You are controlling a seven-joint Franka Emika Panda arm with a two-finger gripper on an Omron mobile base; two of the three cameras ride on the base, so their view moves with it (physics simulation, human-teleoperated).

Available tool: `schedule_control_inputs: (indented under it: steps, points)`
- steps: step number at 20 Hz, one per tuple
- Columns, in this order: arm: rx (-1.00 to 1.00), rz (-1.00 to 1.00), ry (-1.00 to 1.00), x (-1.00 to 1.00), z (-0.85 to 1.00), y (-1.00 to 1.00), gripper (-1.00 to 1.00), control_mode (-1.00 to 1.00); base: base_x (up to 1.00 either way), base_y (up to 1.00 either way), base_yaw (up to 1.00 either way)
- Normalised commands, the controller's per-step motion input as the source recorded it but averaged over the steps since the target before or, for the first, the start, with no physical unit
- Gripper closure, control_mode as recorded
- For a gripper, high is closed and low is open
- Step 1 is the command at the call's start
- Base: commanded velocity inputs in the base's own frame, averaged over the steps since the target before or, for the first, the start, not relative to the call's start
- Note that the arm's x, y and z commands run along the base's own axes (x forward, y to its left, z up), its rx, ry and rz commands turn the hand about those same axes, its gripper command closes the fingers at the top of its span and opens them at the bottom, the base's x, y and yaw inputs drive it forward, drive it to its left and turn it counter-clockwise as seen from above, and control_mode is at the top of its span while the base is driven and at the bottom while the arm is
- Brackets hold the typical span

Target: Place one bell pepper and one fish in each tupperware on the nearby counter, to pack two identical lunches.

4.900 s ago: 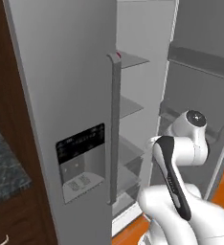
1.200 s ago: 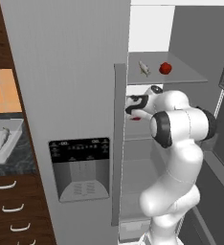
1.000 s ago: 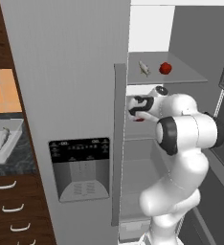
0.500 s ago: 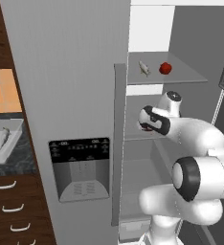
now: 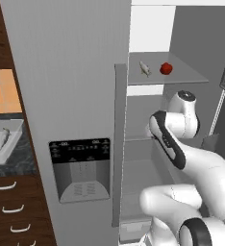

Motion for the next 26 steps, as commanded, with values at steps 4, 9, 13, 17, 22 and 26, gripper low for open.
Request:
schedule_control_inputs:
  steps: [4,9,13,17,22,26]
  points:
    - [0.0,-0.01,-0.12,-1.0,0.0,0.0,1.0,-1.0,0.0,0.0,0.0]
    - [0.0,0.0,-0.03,-0.4,0.0,0.01,1.0,1.0,-0.6,0.39,0.03]
    - [0.0,0.0,0.0,0.0,0.0,0.0,1.0,1.0,-0.36,1.0,0.28]
    - [0.0,0.0,0.0,0.0,0.0,0.0,1.0,1.0,0.04,1.0,0.31]
    - [0.0,0.0,0.0,0.0,0.0,0.0,1.0,1.0,0.45,1.0,0.2]
    - [0.0,0.0,0.0,0.0,0.0,0.0,1.0,1.0,0.84,1.0,0.03]
